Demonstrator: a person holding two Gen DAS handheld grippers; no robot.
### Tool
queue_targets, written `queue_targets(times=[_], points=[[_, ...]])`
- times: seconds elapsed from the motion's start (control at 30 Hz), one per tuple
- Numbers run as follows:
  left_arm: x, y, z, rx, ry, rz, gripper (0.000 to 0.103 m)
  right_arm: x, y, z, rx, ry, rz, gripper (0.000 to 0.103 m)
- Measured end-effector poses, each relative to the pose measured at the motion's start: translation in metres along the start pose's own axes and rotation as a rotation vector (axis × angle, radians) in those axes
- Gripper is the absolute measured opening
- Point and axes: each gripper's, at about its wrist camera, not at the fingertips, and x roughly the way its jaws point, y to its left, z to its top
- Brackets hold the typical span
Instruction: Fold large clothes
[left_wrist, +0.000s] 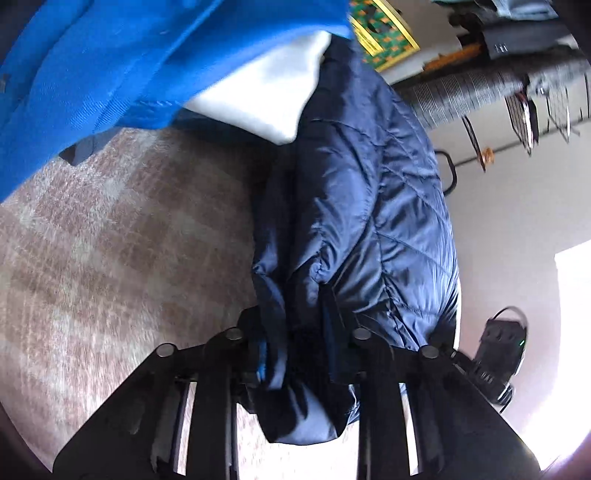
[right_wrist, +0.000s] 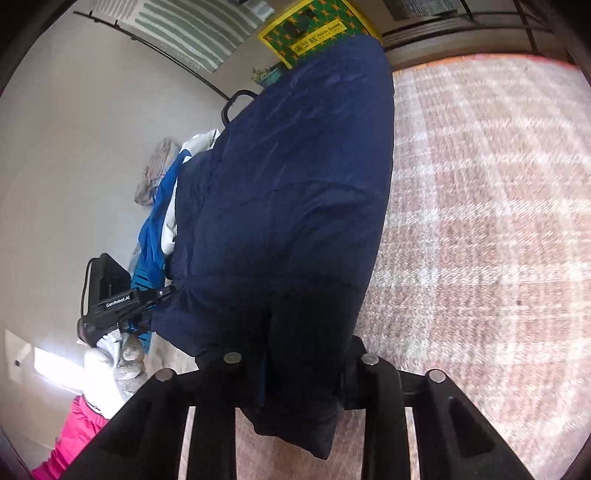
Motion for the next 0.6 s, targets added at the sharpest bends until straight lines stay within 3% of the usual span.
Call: queue_targets(times=[0.3,0.6], points=[[-0.012,-0.026,-0.056,0.106,0.07,0.007,0.017,-0.04,0.012,-0.039,-0.064,0.065,-0.067,0.022],[-0.021,-0.046,-0.123,0.137,0.069,0.008,0.016,-0.07,0.024,-0.087,-0.095,0.092,-0.157,0.022]])
